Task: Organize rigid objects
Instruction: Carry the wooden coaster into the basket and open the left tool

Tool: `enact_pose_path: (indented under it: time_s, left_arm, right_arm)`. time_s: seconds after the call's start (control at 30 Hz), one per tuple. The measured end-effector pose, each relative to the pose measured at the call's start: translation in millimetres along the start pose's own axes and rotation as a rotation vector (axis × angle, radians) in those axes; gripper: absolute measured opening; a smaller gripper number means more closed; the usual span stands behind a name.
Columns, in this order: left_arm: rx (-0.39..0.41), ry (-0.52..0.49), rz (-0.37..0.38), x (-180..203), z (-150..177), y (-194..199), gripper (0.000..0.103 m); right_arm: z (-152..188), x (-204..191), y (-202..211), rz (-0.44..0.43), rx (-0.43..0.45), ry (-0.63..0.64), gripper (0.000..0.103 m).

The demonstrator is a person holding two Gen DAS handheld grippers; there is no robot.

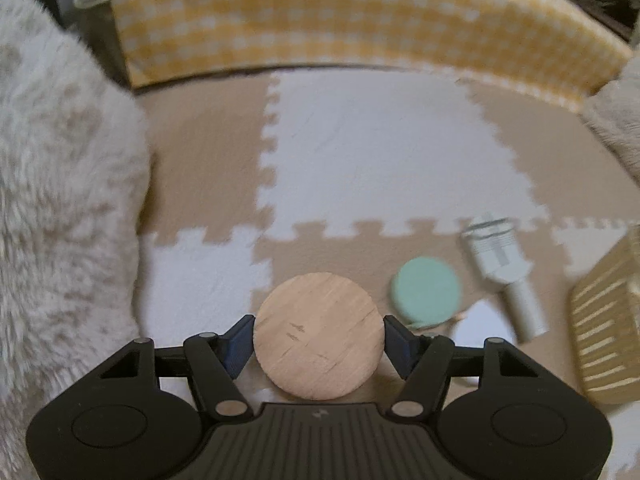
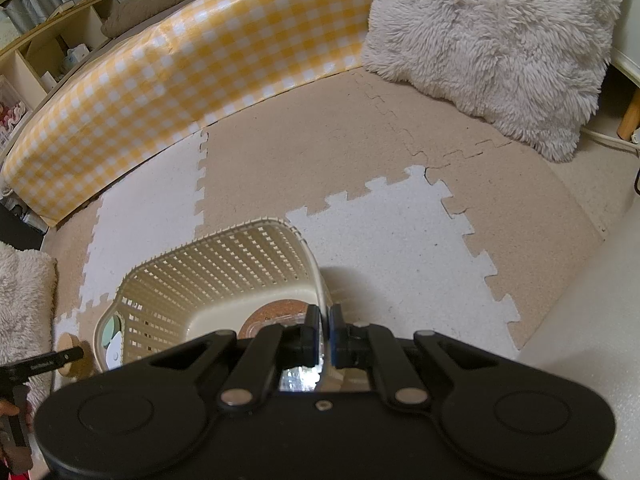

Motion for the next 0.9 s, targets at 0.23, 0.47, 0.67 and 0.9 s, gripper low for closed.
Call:
enact_pose_path:
  time_s: [0.23,0.47,0.67,0.9]
  left_arm:
    - [0.086,-0.052,0.162,49,-2,48,0.068]
    - [0.122,-0.146,0.329,109,15,89,0.068]
    - [0.1,-0.231,0.431,158,32,105,0.068]
    - [0.05,-0.331,0.438,199,46,90,0.068]
  right_arm:
    - [0,0,0,0.001,0.0,0.0,0.005]
    - [0,0,0,0.001,0.0,0.001,0.005]
    - [0,0,0,0.004,-0.001,0.005,0.005]
    - [0,0,0,0.008,-0.001,0.01,0.005]
Point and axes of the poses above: each gripper's, at about its wrist camera, not at the fingertips, and y roughly against the way its jaws point, x to its right, z to its underside, the point moved 3 cm from there along -y, roughly the way its jaws point, and after that the axes turned 10 degrees about y, right-handed, at the moved point
